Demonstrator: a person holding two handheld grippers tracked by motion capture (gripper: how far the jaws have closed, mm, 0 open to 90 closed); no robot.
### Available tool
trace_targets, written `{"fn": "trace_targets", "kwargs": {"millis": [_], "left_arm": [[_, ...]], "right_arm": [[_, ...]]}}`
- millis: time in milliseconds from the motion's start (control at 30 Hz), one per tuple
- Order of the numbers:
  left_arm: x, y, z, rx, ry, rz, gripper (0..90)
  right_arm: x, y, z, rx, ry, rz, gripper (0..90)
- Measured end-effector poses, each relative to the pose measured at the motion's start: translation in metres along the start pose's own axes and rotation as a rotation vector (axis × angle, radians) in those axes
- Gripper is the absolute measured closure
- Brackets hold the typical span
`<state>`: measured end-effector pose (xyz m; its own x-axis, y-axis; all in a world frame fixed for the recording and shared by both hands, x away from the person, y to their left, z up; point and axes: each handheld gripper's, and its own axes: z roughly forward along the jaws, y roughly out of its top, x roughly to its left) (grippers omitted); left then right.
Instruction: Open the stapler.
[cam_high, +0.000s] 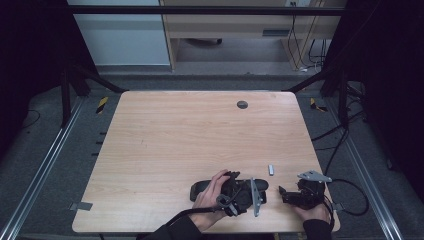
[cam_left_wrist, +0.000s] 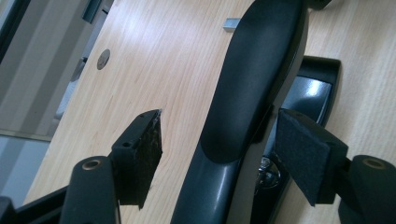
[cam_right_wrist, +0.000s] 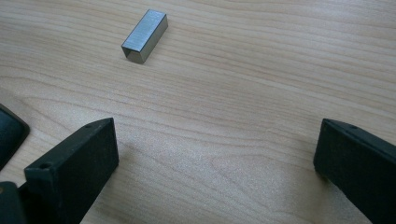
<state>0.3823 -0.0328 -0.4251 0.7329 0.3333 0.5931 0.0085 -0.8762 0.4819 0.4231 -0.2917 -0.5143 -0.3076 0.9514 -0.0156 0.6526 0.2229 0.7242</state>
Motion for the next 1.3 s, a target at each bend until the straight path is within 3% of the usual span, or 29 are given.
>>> {"fn": "trace_targets", "kwargs": {"millis": [633,1067,1300], "left_arm": [[-0.007,0.004,0.012,0.047,0.021,0.073,35.9],[-0.010,0.006,0.019,0.065,0.018,0.083,37.5],[-0.011,0.005,0.023,0.076,0.025,0.078,45.5]], "right_arm": [[0.000,0.000,0.000,-0.002,0.001,0.003,0.3],[0.001,0.000,0.000,-0.003,-0.006,0.008,0.5],[0.001,0.000,0.000,-0.003,-0.005,0.011,0.4]]}}
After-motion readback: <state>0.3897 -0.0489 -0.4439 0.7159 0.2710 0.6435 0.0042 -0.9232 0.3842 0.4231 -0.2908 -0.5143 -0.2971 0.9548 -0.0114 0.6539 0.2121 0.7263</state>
